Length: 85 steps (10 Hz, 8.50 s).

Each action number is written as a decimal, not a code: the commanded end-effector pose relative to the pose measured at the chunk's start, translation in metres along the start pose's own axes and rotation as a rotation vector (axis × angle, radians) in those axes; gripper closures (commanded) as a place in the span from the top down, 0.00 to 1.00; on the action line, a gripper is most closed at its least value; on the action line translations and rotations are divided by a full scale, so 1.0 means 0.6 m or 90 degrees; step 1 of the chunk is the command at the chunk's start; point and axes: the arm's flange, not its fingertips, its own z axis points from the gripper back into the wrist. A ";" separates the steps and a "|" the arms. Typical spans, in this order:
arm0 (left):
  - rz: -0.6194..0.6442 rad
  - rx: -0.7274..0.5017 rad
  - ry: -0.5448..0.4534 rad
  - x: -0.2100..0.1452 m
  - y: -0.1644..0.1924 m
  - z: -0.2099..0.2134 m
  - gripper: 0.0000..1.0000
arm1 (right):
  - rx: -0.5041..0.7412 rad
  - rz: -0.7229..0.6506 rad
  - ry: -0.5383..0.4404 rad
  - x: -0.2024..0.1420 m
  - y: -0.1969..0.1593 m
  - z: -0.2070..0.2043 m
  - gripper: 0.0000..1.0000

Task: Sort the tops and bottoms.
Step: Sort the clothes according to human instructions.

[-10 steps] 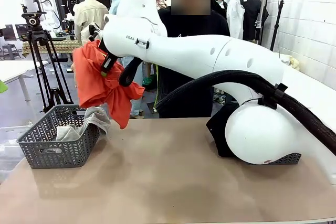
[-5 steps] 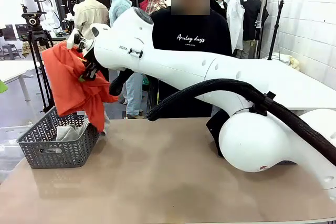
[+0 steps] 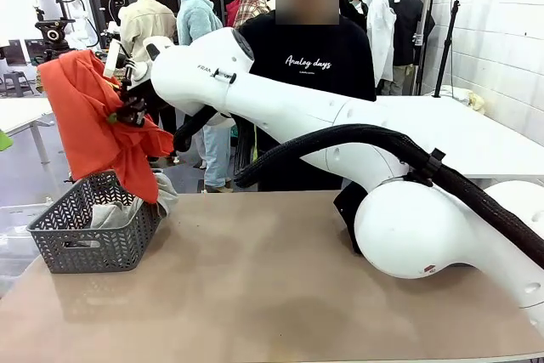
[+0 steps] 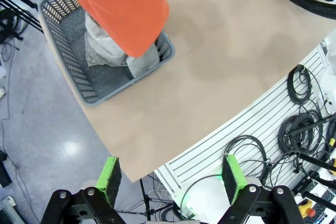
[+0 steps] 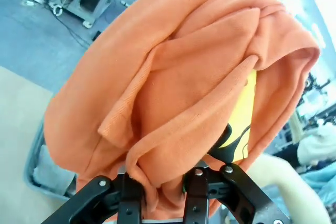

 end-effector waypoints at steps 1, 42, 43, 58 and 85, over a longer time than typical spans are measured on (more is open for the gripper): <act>0.001 -0.003 0.001 -0.002 0.000 0.000 1.00 | -0.016 0.048 -0.081 0.037 -0.282 -0.235 0.00; 0.001 -0.003 0.001 -0.002 0.000 0.000 1.00 | 0.095 -0.075 -0.182 -0.297 -0.109 -0.429 1.00; 0.001 -0.003 0.001 -0.002 0.000 0.000 1.00 | 0.081 -0.057 -0.178 -0.293 -0.115 -0.423 1.00; 0.001 -0.003 0.001 -0.002 0.000 0.000 1.00 | 0.011 -0.042 -0.170 -0.221 0.083 -0.096 1.00; 0.001 -0.003 0.001 -0.002 0.000 0.000 1.00 | -0.395 -0.312 0.181 0.073 0.274 0.569 1.00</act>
